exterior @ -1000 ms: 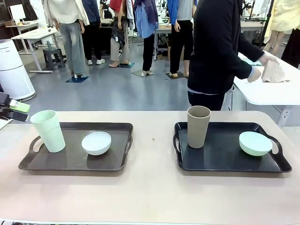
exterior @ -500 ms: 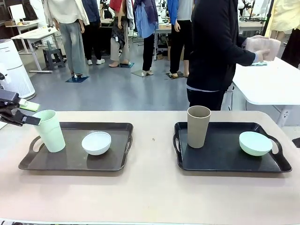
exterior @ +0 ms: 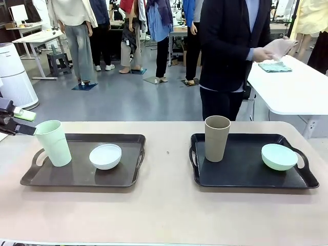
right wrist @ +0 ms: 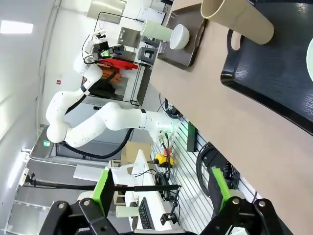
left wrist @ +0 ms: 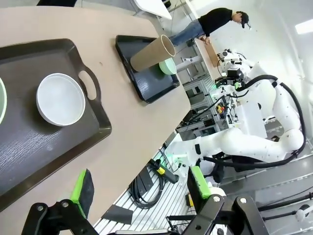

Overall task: Set up a tray with a mat and arrange the tableware.
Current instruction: Pick up the Picnic Bowl and Reusable plastic cup from the Handle tray in front of the human's position and hold them in the air.

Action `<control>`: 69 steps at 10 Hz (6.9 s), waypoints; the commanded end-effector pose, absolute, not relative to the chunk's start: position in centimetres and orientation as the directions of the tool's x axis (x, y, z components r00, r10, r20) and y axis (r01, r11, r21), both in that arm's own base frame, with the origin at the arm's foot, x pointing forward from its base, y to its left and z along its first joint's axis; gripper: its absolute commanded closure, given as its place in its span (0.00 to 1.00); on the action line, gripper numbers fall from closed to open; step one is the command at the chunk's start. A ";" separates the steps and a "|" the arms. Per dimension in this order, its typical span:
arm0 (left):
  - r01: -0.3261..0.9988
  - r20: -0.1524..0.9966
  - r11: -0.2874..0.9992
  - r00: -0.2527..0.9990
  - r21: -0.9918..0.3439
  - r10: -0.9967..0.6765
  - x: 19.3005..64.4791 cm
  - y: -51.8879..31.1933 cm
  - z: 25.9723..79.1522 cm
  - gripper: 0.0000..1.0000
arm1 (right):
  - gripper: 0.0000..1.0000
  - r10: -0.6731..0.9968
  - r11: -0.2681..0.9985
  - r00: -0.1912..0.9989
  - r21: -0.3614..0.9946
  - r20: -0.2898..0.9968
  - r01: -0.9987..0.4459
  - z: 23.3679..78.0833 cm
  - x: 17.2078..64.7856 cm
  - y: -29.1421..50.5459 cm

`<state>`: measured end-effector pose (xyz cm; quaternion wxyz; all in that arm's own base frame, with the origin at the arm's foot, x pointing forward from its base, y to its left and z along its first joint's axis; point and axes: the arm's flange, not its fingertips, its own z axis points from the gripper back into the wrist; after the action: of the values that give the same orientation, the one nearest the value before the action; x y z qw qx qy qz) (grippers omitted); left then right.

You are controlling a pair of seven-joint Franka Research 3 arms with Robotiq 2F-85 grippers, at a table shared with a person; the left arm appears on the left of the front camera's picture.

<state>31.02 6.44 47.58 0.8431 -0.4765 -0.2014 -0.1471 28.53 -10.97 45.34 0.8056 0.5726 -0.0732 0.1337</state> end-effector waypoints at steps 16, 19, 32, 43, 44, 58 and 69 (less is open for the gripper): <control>0.466 0.506 0.488 0.861 -0.738 -0.056 31.0 6.3 47.5 0.00 | 0.00 0.150 0.305 0.949 0.900 0.277 -0.311 45.1 28.1 -10.9; 0.466 0.506 0.488 0.861 -0.738 -0.056 31.0 6.3 47.5 0.00 | 0.00 0.150 0.305 0.949 0.900 0.277 -0.311 45.1 28.1 -10.9; 0.466 0.506 0.488 0.861 -0.738 -0.056 31.0 6.3 47.5 0.00 | 0.00 0.150 0.305 0.949 0.900 0.277 -0.311 45.1 28.1 -10.9; 0.955 0.669 0.297 0.229 -0.013 -0.707 39.5 -20.9 55.8 0.00 | 0.00 -0.257 0.915 0.952 0.359 0.168 0.184 50.5 39.9 -8.1; 0.955 0.669 0.297 0.229 -0.013 -0.707 39.5 -20.9 55.8 0.00 | 0.00 -0.257 0.915 0.952 0.359 0.168 0.184 50.5 39.9 -8.1; 0.976 0.715 -0.119 -0.215 0.183 -0.665 50.5 -34.7 43.1 0.00 | 0.00 -0.048 0.997 0.998 0.070 0.039 0.045 38.2 48.2 -1.9; 0.991 0.804 -0.105 -0.124 0.077 -0.582 52.5 -38.2 35.9 0.00 | 0.00 -0.028 0.998 1.000 0.053 -0.007 0.028 34.1 49.2 -1.8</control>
<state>51.72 -38.13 35.71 0.5996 -0.2968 -0.2980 -0.6809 48.73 -1.72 33.44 0.9996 0.0240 -0.0014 -0.0146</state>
